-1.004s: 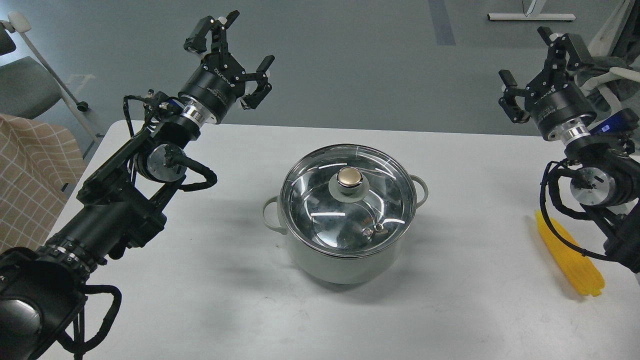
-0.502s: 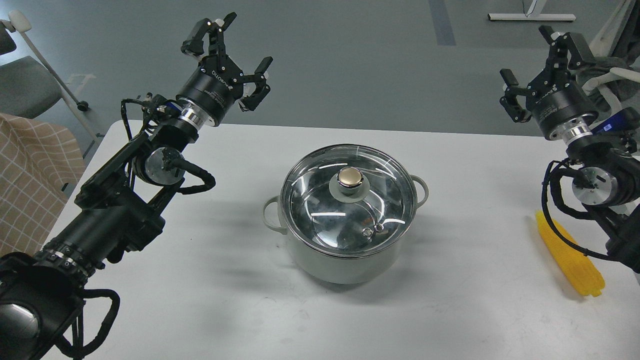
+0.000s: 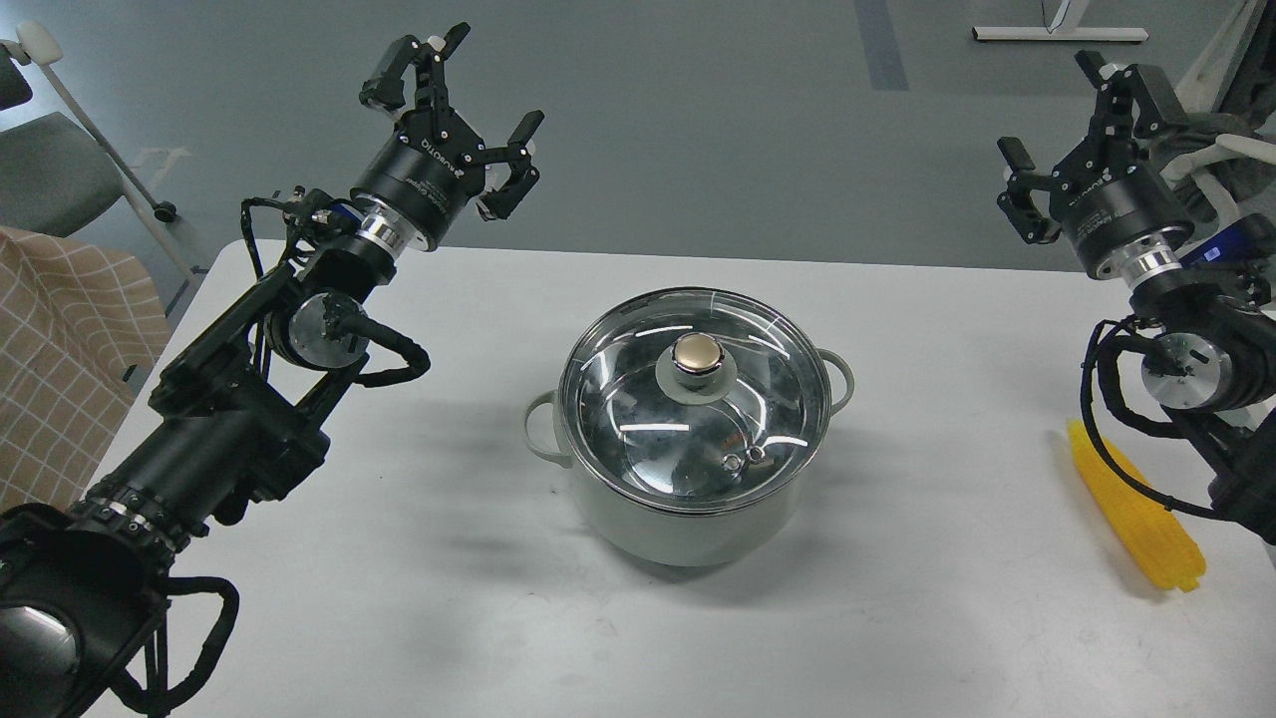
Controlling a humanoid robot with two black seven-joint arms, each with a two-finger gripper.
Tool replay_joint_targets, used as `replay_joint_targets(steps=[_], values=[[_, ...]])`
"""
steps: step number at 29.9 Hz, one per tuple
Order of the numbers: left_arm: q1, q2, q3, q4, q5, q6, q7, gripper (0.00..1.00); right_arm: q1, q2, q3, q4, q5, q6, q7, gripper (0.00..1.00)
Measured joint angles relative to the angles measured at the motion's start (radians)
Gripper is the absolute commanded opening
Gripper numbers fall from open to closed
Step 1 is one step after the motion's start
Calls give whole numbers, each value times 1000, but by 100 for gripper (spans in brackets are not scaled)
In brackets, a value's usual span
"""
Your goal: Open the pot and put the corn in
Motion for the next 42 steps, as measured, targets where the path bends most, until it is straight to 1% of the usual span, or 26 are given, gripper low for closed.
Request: replay_joint_targets(steps=[12,25,31,34,39,42], values=[[2,14,1,-23,-2,4,0,98,0,0,0,1,0,-1,0,100],[2,16,1,-23,-2,5,0,98,0,1,0,1,0,-1,0,100],[-7,41,18,-5,0,10,0,98,0,0,-2,-5,-4,-5,0,100],[-22,58,7,3,0,31,4,98,-3,-1,-2,-6,-6,-7,0,100],[-62,71,9,4,3,102,7,98,-7,3,-2,-7,-9,-8,0,100],[-67,92,12,-24,19,111,3,98,-8,5,-1,-8,-10,-10,0,100]])
